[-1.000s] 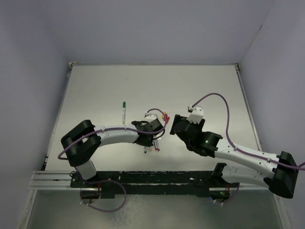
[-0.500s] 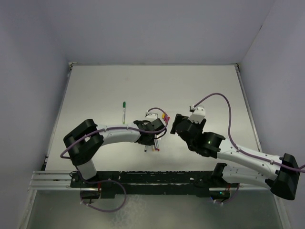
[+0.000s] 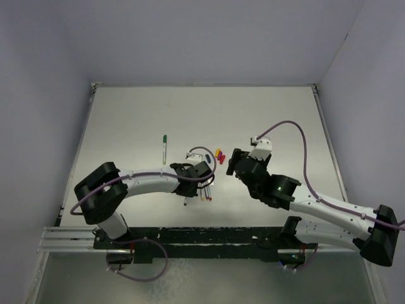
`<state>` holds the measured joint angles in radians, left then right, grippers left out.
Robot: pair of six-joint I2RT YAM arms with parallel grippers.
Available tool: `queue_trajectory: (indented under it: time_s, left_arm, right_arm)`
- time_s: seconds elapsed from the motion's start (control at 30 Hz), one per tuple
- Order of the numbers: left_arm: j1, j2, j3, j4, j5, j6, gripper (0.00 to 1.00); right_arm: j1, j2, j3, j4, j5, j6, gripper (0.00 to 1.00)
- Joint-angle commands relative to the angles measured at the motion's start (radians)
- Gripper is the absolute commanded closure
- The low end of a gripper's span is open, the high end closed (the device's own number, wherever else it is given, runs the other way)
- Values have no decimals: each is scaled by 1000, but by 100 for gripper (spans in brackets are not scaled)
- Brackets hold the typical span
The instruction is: Insert the pens into the pen caps
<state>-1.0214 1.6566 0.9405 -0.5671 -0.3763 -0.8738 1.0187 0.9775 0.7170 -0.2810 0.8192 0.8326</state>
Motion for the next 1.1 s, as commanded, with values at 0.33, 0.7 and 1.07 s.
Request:
queue_trajectory:
  time_s: [0.33,0.7,1.07]
  left_arm:
    - [2,-447,-142,24,-29,114,100]
    - [-1,-567,-220,210,108,204,100]
    - [-2,-896,-441,365,172,276,100]
  right_arm:
    - [-236,276,232,186,-349,-336,33]
    - [-259,616,489,149,-529,-491,42]
    - [-318,746,495,221,-710,-501,51]
